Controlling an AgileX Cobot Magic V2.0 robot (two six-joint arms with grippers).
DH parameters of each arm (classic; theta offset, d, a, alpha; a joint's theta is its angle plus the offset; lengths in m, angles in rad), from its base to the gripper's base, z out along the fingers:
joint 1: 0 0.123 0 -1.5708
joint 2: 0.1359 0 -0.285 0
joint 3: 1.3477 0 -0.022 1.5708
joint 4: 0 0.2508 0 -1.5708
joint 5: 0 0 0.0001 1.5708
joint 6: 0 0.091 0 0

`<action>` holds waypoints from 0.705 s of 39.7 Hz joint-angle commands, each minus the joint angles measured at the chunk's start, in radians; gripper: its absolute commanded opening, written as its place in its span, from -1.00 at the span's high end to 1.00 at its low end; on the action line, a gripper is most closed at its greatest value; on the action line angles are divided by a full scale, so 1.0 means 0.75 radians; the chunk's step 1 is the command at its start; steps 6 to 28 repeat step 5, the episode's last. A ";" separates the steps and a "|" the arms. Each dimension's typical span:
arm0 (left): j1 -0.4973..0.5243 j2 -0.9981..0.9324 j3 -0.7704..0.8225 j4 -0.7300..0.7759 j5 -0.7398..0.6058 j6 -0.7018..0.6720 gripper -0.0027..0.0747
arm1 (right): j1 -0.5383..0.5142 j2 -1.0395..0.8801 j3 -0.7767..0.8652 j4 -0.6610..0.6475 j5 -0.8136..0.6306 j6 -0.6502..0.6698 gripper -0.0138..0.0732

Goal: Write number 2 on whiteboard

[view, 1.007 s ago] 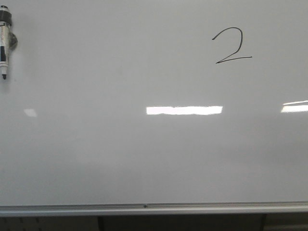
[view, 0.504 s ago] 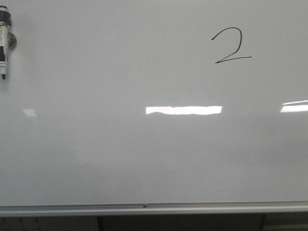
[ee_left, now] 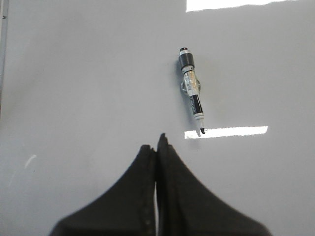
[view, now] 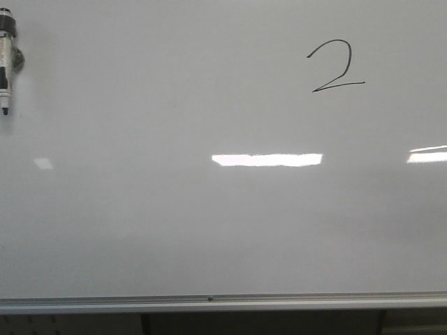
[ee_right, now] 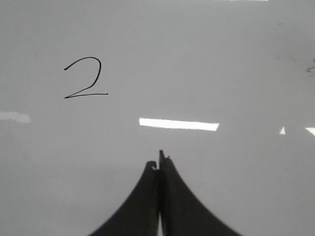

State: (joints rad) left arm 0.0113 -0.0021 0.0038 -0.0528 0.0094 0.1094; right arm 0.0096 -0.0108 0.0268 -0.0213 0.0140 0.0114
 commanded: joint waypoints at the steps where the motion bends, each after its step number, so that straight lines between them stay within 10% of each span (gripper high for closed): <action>1: -0.010 -0.029 0.033 -0.011 -0.110 -0.009 0.98 | 0.000 -0.021 0.000 -0.016 -0.097 -0.015 0.84; 28: -0.010 -0.029 0.033 -0.011 -0.110 -0.009 0.98 | 0.000 -0.021 0.000 -0.016 -0.097 -0.015 0.84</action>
